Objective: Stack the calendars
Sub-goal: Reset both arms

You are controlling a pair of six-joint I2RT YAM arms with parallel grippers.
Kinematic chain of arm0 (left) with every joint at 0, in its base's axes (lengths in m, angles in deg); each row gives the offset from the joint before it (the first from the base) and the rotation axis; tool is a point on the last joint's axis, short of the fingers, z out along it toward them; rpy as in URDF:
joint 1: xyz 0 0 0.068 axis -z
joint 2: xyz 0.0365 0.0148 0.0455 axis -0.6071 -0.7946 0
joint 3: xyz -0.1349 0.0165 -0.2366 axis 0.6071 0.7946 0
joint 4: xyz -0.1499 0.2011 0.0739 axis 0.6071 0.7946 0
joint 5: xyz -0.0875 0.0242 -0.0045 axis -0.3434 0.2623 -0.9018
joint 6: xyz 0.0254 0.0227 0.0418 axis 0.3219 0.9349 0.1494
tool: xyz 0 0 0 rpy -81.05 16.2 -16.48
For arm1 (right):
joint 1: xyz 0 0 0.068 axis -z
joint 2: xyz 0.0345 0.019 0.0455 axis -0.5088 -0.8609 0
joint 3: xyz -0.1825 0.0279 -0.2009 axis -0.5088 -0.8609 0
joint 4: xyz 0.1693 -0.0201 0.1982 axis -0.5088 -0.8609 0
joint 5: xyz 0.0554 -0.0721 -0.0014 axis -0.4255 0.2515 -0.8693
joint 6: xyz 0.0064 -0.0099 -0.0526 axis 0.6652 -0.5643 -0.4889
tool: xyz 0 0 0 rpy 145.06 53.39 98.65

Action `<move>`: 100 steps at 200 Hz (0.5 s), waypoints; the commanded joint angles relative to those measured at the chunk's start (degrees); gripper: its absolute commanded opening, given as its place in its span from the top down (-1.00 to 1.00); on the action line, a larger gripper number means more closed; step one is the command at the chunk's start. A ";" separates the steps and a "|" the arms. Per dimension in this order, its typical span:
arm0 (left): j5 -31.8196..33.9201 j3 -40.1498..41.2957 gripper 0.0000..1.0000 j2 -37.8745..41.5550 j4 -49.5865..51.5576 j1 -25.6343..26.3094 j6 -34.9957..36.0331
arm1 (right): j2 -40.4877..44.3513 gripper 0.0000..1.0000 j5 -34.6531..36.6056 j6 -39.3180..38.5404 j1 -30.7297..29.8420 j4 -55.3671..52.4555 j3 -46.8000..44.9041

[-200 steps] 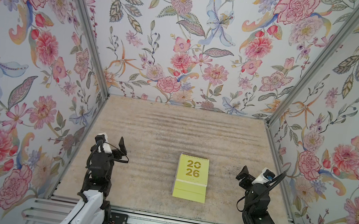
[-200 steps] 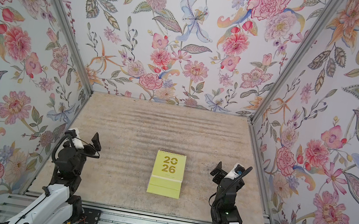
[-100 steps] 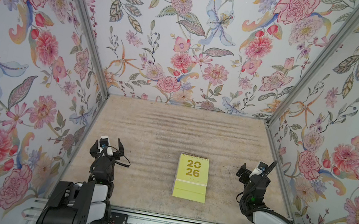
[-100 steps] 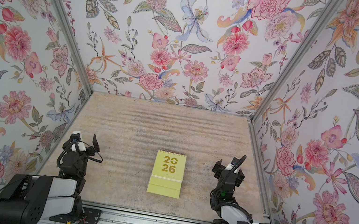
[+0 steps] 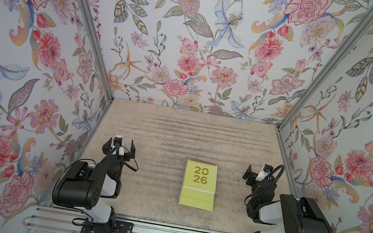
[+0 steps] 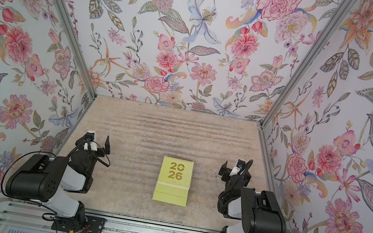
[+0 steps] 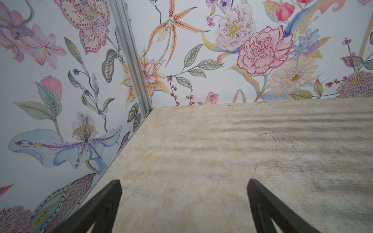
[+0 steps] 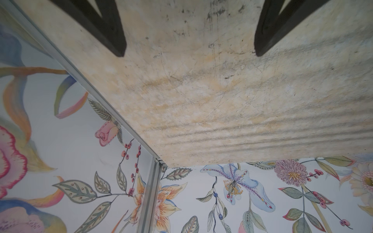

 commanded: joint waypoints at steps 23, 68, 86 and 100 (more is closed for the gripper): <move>7.64 0.02 -1.00 0.14 -2.37 1.18 -0.41 | 1.23 -0.99 -0.35 -0.15 0.77 -7.11 6.76; 18.02 -0.07 -0.99 -0.02 -2.81 4.87 1.16 | 1.11 -0.99 0.18 -0.69 0.17 -8.61 7.59; 17.92 0.12 -0.99 -0.02 -3.25 4.87 1.16 | 1.00 -0.99 0.59 -1.28 -0.40 -9.45 8.23; 17.91 0.21 -0.99 -0.02 -3.36 4.83 1.15 | 0.95 -0.99 0.66 -1.28 -0.48 -9.41 8.17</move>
